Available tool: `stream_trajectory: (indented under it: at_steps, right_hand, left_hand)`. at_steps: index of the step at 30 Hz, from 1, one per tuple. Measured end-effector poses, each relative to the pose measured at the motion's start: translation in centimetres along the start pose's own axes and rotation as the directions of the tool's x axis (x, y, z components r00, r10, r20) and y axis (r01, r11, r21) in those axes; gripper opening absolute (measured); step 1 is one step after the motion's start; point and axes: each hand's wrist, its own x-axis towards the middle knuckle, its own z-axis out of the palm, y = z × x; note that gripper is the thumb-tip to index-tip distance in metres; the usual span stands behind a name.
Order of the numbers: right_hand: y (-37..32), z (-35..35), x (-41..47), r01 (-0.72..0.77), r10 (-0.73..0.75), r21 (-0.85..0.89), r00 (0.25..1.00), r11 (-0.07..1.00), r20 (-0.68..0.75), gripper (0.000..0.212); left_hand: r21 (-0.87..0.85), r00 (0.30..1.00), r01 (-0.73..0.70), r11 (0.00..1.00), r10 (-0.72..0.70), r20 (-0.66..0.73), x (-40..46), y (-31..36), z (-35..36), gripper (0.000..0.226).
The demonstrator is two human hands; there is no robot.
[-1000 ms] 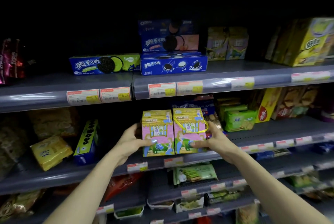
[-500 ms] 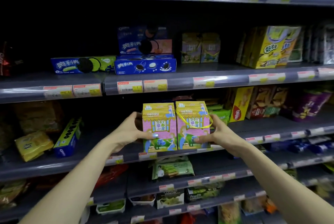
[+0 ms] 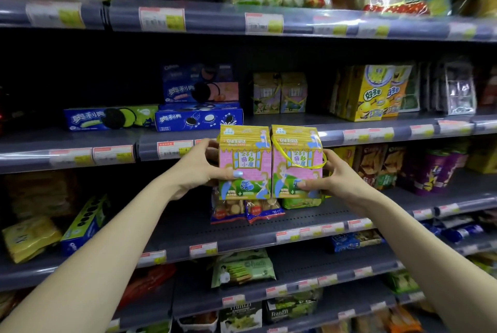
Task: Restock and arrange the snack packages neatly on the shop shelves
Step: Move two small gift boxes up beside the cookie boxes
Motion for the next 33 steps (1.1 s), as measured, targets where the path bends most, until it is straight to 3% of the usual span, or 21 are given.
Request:
stream_trajectory:
  at_steps: [9, 14, 18, 19, 21, 22, 25, 30, 33]
  right_hand:
    - [-3.8, -3.1, 3.5, 0.066, -0.066, -0.003, 0.995, 0.998, -0.072, 0.086]
    - [-5.4, -4.7, 6.4, 0.119, -0.124, -0.050, 0.986, 0.992, -0.116, 0.081]
    - [-5.8, -5.9, 9.5, 0.160, -0.167, -0.066, 0.978, 0.985, -0.126, 0.077]
    - [-5.8, -6.2, 10.2, 0.165, -0.173, -0.065, 0.976, 0.984, -0.130, 0.075]
    - [-5.7, -6.8, 11.7, 0.167, -0.173, -0.052, 0.975, 0.985, -0.137, 0.071]
    - [-5.7, -6.9, 12.2, 0.166, -0.171, -0.047, 0.975, 0.985, -0.140, 0.073]
    - [-5.6, -7.4, 13.9, 0.160, -0.168, -0.062, 0.974, 0.985, -0.152, 0.078]
    - [-5.6, -8.0, 15.7, 0.164, -0.173, -0.067, 0.969, 0.984, -0.179, 0.068]
    - [-5.5, -8.3, 17.0, 0.164, -0.179, -0.093, 0.967, 0.982, -0.181, 0.068]
  left_hand:
    - [-0.058, 0.986, -0.130, 0.990, 0.123, -0.114, 4.3, 4.2, 0.7, 0.057]
    - [0.053, 0.958, -0.221, 0.974, 0.227, -0.175, 8.1, 5.5, 0.6, 0.072]
    - [0.035, 0.948, -0.257, 0.966, 0.259, -0.186, 10.9, 6.1, 0.7, 0.092]
    - [0.019, 0.949, -0.260, 0.965, 0.259, -0.177, 11.6, 6.2, 0.7, 0.083]
    - [0.015, 0.952, -0.270, 0.963, 0.269, -0.148, 13.1, 6.3, 0.7, 0.043]
    - [0.026, 0.945, -0.289, 0.957, 0.289, -0.150, 13.9, 6.4, 0.7, 0.038]
    - [0.032, 0.928, -0.333, 0.942, 0.333, -0.166, 15.9, 6.8, 0.6, 0.047]
    - [0.050, 0.932, -0.310, 0.949, 0.314, -0.178, 18.9, 6.5, 0.8, 0.067]
    - [0.067, 0.937, -0.296, 0.953, 0.303, -0.176, 20.1, 6.5, 0.9, 0.068]
